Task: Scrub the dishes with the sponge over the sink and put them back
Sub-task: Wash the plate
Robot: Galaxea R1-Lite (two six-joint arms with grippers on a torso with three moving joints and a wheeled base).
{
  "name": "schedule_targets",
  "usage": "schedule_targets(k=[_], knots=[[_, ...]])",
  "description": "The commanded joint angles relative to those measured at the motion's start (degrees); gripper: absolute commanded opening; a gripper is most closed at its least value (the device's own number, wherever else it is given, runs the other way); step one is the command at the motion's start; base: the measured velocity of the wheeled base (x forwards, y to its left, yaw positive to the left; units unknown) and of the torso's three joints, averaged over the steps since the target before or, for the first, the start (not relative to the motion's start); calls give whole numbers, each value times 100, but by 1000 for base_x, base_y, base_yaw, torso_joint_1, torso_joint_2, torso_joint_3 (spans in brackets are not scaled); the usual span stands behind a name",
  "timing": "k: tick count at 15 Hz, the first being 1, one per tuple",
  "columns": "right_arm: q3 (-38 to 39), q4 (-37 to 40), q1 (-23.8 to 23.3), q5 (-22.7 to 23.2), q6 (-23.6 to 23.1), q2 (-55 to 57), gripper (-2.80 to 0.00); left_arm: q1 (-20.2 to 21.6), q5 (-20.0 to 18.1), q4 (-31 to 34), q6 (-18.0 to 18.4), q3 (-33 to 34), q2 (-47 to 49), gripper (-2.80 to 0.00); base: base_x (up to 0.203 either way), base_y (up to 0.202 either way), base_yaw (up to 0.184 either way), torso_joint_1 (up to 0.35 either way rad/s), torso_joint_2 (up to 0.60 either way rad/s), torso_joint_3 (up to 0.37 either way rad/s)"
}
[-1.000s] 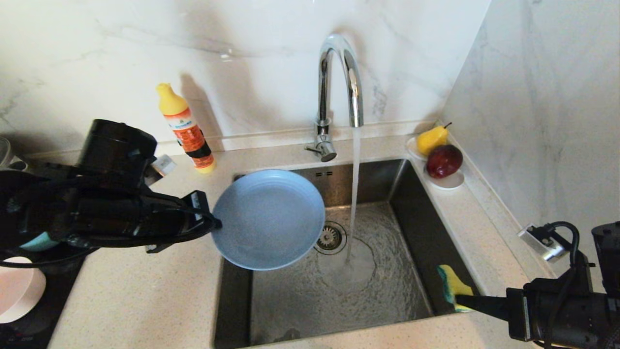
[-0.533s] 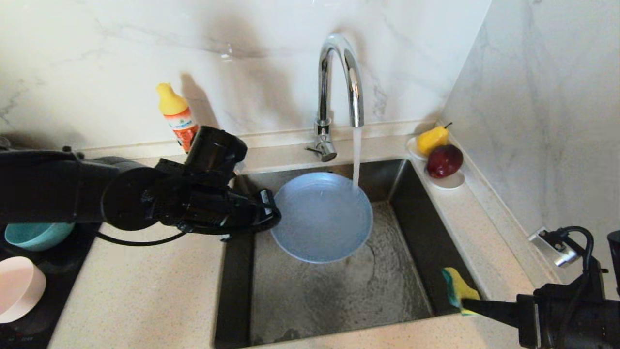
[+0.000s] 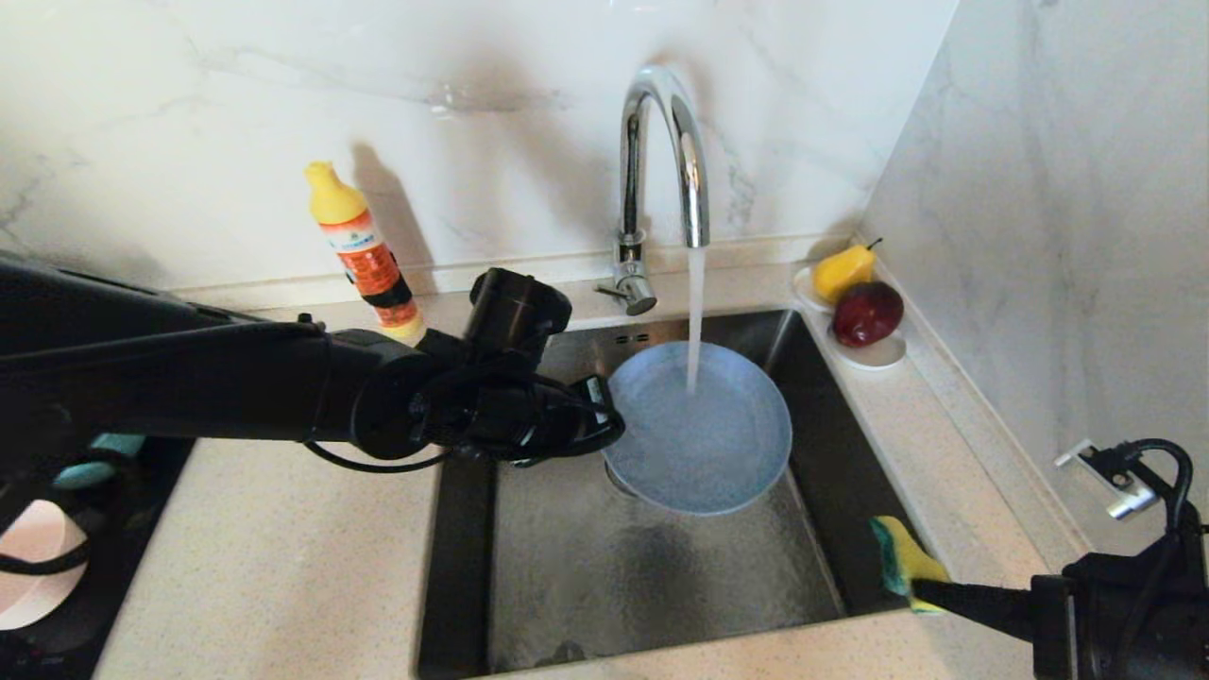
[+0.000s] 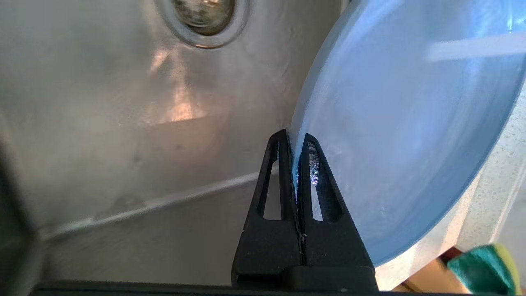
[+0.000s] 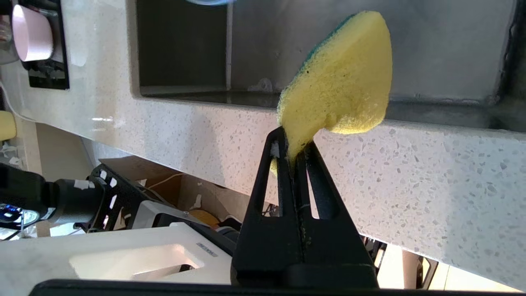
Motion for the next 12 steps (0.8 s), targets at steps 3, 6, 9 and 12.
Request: schedule_targets(k=[3, 6, 9, 12], knots=[[36, -4, 9, 26, 10, -248, -280, -162, 26, -1, -142, -331, 419, -280, 0, 0, 0, 0, 0, 0], [48, -4, 6, 34, 11, -291, -280, -168, 291, -10, -317, -574, 655, -280, 0, 0, 0, 0, 0, 0], [131, -21, 1, 42, 3, -282, -280, -171, 953, -9, -619, -836, 837, -280, 0, 0, 0, 0, 0, 0], [123, -30, 9, 42, 3, -291, -280, -101, 1305, 72, -565, -756, 569, -280, 0, 0, 0, 0, 0, 0]])
